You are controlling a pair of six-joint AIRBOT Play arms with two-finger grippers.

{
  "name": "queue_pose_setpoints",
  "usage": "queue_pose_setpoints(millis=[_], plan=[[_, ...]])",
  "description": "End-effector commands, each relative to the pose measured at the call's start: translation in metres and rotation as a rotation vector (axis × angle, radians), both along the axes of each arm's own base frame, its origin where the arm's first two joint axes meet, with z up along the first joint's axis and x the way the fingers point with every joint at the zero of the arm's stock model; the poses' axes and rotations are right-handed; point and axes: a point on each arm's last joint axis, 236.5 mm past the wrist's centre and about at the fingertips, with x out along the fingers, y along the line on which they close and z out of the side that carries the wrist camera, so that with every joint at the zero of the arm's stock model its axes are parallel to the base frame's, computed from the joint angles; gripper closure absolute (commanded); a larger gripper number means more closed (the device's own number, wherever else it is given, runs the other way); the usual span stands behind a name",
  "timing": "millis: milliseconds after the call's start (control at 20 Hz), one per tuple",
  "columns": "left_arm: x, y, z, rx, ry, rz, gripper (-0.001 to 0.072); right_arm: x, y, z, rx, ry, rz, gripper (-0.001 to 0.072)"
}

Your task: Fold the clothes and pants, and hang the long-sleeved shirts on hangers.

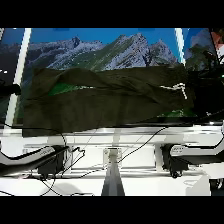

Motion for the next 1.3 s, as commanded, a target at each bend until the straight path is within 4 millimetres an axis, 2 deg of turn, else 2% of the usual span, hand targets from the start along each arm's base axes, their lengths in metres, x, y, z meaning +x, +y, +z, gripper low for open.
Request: queue_pose_setpoints(millis=[0, 150, 200, 300, 400, 600, 800, 850, 1000, 1050, 1100, 1150, 1250], plan=[[0.048, -0.027, 0.012, -0.171, -0.222, 0.033, 0.0008, -0.007, 0.001, 0.0, 0.003, 0.029, 0.004, 0.0683], [0.084, -0.067, 0.001, -0.396, -0.284, -0.027, 0.0007, -0.006, 0.002, 0.0, 0.009, 0.025, 0.003, 0.0683], [0.096, -0.07, -0.004, -0.422, -0.308, -0.04, 0.0006, -0.006, 0.002, 0.0, 0.009, 0.025, 0.003, 0.0683], [0.116, -0.054, -0.015, -0.347, -0.35, -0.056, 0.0005, -0.004, 0.001, 0.0, 0.004, 0.018, 0.0, 0.0683], [0.13, -0.047, -0.028, -0.3, -0.376, -0.038, 0.0006, 0.0, 0.0, 0.0, 0.002, 0.003, -0.004, 0.0683], [0.148, -0.062, -0.052, -0.271, -0.379, -0.053, 0.0007, 0.004, 0.006, 0.002, 0.028, -0.013, -0.011, 0.0683], [0.169, -0.075, -0.06, -0.213, -0.418, -0.074, 0.0013, 0.005, 0.007, 0.002, 0.03, -0.017, -0.013, 0.0683], [0.173, -0.08, -0.06, -0.21, -0.419, -0.088, 0.0067, 0.005, 0.006, 0.002, 0.029, -0.019, -0.013, 0.0683], [0.184, -0.084, -0.058, -0.227, -0.442, -0.069, 0.0391, 0.009, 0.004, 0.002, 0.02, -0.036, -0.019, 0.0683], [0.185, -0.083, -0.059, -0.244, -0.449, -0.044, 0.0471, 0.01, 0.004, 0.003, 0.019, -0.038, -0.019, 0.0683], [0.187, -0.083, -0.059, -0.257, -0.455, -0.024, 0.0615, 0.01, 0.004, 0.003, 0.018, -0.039, -0.02, 0.0683], [0.187, -0.082, -0.058, -0.255, -0.459, -0.022, 0.0692, 0.01, 0.004, 0.003, 0.018, -0.039, -0.02, 0.0683], [0.194, -0.078, -0.046, -0.241, -0.488, -0.024, 0.0692, 0.01, 0.003, 0.002, 0.017, -0.04, -0.02, 0.0683]])
